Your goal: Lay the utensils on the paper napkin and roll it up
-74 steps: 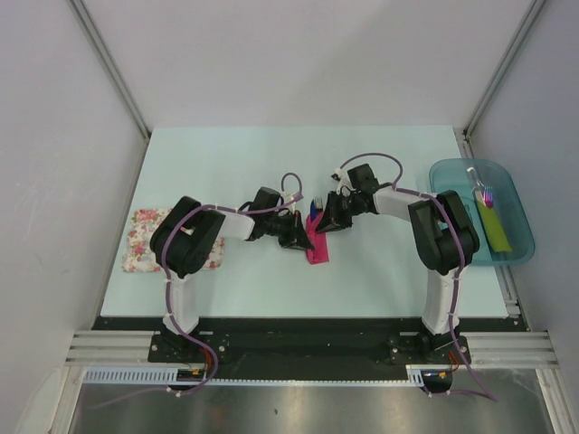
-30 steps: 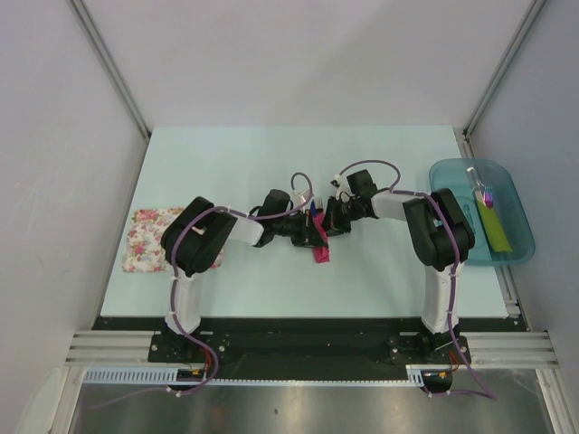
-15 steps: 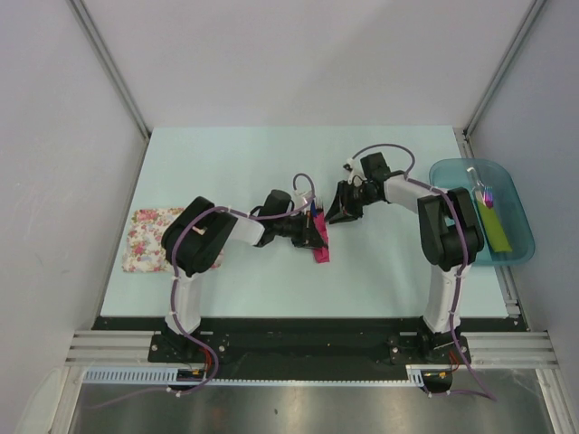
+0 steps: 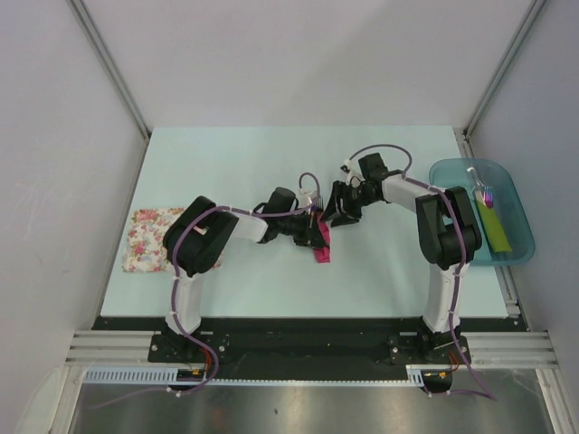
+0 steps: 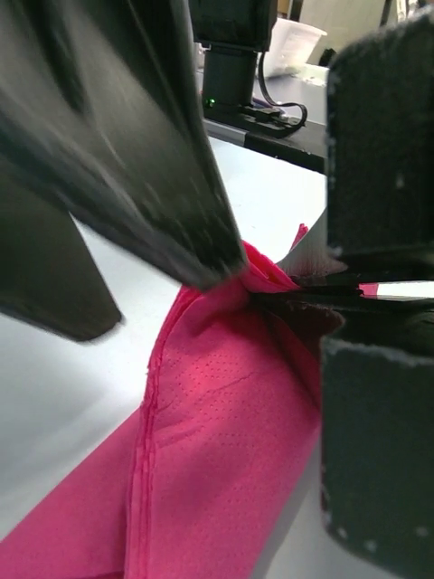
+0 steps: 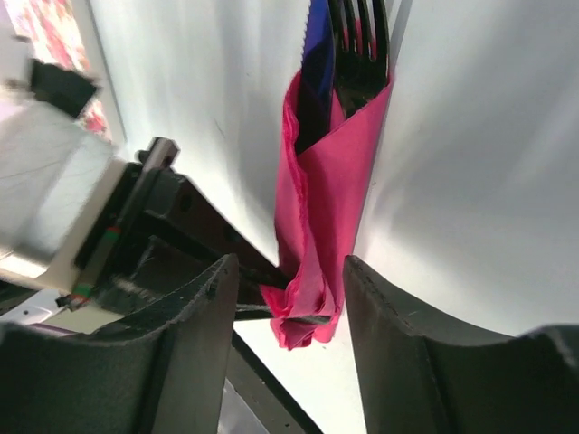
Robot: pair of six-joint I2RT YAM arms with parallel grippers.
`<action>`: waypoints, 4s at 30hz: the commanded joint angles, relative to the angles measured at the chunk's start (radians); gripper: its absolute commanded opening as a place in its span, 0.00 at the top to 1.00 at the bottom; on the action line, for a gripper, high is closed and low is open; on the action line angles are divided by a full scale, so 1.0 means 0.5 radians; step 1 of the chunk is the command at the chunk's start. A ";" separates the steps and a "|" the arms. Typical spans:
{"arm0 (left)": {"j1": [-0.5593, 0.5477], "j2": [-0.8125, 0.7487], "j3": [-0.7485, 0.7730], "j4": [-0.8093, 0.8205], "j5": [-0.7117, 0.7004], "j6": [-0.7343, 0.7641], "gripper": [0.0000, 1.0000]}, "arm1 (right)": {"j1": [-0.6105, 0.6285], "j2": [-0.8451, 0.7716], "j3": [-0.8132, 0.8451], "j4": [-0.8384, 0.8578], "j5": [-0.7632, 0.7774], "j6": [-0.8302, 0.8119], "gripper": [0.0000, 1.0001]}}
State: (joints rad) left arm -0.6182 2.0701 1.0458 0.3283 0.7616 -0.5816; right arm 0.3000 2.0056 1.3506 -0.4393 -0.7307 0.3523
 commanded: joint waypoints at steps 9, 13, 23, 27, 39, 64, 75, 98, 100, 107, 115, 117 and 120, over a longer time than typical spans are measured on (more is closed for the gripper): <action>-0.052 0.020 0.007 -0.261 -0.057 0.224 0.86 | 0.047 0.146 -0.020 -0.057 0.001 -0.174 0.85; -0.009 -0.118 -0.124 -0.028 0.060 0.099 0.62 | 0.038 0.140 -0.057 -0.048 -0.011 -0.192 0.94; 0.150 -0.406 -0.288 0.350 0.247 -0.220 0.54 | 0.029 0.167 -0.087 -0.005 -0.122 -0.155 1.00; 0.163 -0.379 -0.306 0.402 0.265 -0.312 0.60 | 0.032 0.167 -0.112 0.016 -0.140 -0.137 1.00; 0.199 -0.204 -0.429 0.819 0.204 -0.754 0.81 | 0.014 0.167 -0.149 0.041 -0.134 -0.122 1.00; 0.322 -0.106 -0.509 0.997 0.106 -0.988 0.65 | 0.010 0.167 -0.170 0.084 -0.112 -0.085 1.00; 0.218 -0.081 -0.459 0.804 0.112 -0.886 0.78 | 0.014 0.164 -0.179 0.093 -0.112 -0.073 1.00; 0.083 0.014 -0.291 0.381 0.183 -0.522 0.84 | 0.011 0.155 -0.176 0.084 -0.152 -0.073 0.96; 0.080 0.014 -0.282 0.271 0.167 -0.411 0.85 | -0.005 0.161 -0.127 0.044 -0.201 -0.076 0.84; 0.080 0.032 -0.239 0.150 0.106 -0.337 0.85 | -0.063 0.115 -0.026 0.016 -0.263 -0.036 0.46; 0.055 0.005 -0.202 0.117 0.078 -0.297 0.82 | 0.029 0.158 0.020 -0.131 -0.140 -0.173 0.44; 0.052 -0.008 -0.208 0.123 0.075 -0.294 0.82 | 0.035 0.173 0.020 -0.189 -0.049 -0.220 0.44; 0.049 -0.023 -0.208 0.114 0.081 -0.273 0.82 | 0.032 0.183 0.002 -0.235 0.056 -0.299 0.47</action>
State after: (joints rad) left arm -0.5762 2.0640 0.9401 0.4526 0.8490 -0.7902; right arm 0.3122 2.0762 1.3315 -0.4911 -0.7914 0.2768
